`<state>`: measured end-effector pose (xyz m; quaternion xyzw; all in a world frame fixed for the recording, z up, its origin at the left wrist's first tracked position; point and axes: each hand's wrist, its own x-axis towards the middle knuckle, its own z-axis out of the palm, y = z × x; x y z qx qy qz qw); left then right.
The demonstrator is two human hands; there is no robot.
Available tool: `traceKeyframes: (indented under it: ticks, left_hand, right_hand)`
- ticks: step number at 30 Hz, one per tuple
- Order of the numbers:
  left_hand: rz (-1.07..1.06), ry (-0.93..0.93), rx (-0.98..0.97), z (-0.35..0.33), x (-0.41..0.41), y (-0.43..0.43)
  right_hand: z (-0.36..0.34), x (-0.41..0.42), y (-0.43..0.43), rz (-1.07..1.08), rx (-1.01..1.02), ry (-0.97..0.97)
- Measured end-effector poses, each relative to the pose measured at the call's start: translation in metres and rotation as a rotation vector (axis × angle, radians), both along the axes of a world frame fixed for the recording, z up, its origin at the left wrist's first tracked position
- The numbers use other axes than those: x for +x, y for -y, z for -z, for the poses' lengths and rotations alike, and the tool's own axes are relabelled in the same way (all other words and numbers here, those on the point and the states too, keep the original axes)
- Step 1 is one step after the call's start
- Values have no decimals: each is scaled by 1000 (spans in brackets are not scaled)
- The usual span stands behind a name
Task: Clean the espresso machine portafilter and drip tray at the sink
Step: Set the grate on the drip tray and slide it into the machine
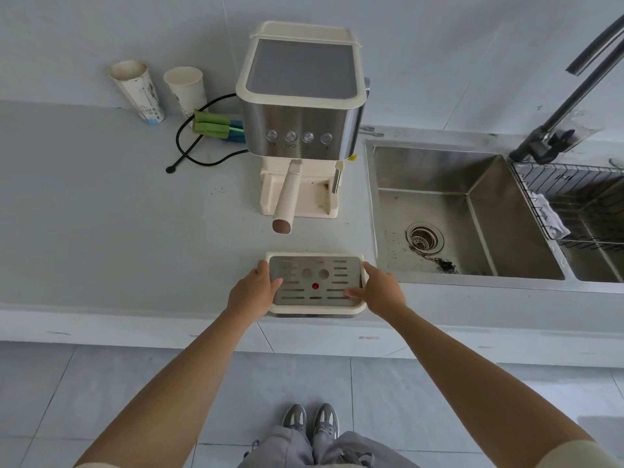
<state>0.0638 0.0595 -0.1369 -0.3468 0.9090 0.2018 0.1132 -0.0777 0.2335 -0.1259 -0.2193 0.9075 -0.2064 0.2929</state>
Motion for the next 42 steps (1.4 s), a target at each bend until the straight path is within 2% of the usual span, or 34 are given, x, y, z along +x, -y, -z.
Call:
traceKeyframes:
  ticks: [5, 11, 19, 23, 29, 42]
  left_hand:
    - [-141, -98, 167, -2, 2, 0]
    - [-234, -147, 256, -4, 2, -2]
    - [-285, -189, 457, 3, 18, 4]
    - [-192, -144, 399, 23, 26, 7]
    - [-78, -127, 332, 16, 27, -6]
    - [-154, -239, 297, 6, 20, -12]
  right_hand:
    - [3, 0, 2, 16, 59, -12]
    - [1, 2, 3, 20, 89, -21]
    - [-4, 2, -5, -14, -22, -30]
    - [3, 8, -15, -111, -133, 3]
    - [13, 17, -21, -217, -238, 78]
    - [18, 7, -18, -183, -284, 35]
